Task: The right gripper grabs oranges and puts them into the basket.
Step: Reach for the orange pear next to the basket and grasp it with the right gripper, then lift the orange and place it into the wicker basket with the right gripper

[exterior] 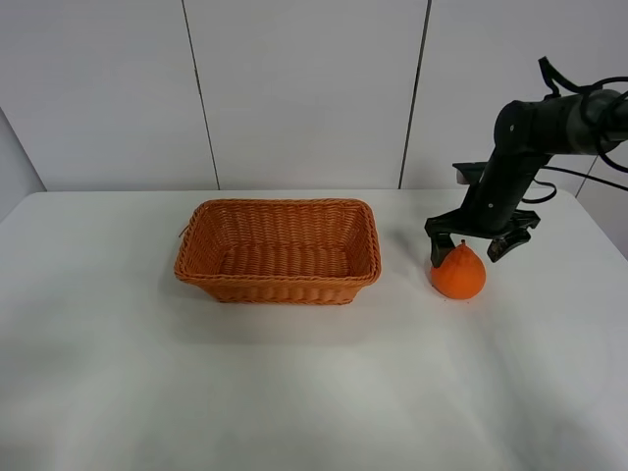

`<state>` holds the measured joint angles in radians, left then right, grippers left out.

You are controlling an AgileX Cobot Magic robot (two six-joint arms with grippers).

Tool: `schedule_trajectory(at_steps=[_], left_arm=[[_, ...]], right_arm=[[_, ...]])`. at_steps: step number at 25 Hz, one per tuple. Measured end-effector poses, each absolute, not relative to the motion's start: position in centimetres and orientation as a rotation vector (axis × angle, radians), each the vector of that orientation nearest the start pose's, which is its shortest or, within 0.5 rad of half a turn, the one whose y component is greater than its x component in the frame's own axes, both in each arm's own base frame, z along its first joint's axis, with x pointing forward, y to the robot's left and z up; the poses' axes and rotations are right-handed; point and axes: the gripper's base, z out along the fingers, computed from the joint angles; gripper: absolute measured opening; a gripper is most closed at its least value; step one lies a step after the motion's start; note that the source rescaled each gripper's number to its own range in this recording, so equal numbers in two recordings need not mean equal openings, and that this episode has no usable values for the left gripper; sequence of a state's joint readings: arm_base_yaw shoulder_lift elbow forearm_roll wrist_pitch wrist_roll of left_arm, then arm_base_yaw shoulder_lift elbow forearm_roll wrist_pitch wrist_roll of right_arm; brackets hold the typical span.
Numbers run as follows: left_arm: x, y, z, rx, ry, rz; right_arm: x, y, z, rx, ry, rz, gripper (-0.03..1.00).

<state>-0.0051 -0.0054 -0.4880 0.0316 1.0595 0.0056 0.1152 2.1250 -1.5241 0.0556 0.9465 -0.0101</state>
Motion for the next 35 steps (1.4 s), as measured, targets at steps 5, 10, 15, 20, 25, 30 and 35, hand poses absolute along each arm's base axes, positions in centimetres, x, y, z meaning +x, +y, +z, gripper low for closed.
schedule_trajectory(at_steps=[5, 10, 15, 20, 25, 30, 35], left_arm=[[-0.4, 0.3, 27.4, 0.010, 2.050, 0.038], [-0.4, 0.3, 27.4, 0.010, 2.050, 0.038], [-0.4, 0.3, 27.4, 0.010, 2.050, 0.038], [-0.4, 0.3, 27.4, 0.010, 2.050, 0.038], [-0.4, 0.3, 27.4, 0.010, 2.050, 0.038], [-0.4, 0.3, 27.4, 0.010, 2.050, 0.038], [-0.4, 0.3, 27.4, 0.010, 2.050, 0.038]], right_arm=[[42.1, 5.3, 12.4, -0.139, 3.051, 0.077, 1.00], [42.2, 5.3, 11.7, -0.126, 3.059, 0.076, 0.84], [42.3, 5.3, 12.1, -0.124, 3.051, 0.080, 0.04], [42.2, 5.3, 13.6, -0.151, 3.041, 0.082, 0.00], [42.5, 5.4, 18.3, -0.164, 3.000, 0.086, 0.00], [43.4, 5.5, 25.4, -0.172, 2.883, 0.097, 0.00], [44.1, 5.6, 28.8, -0.175, 2.802, 0.097, 0.00]])
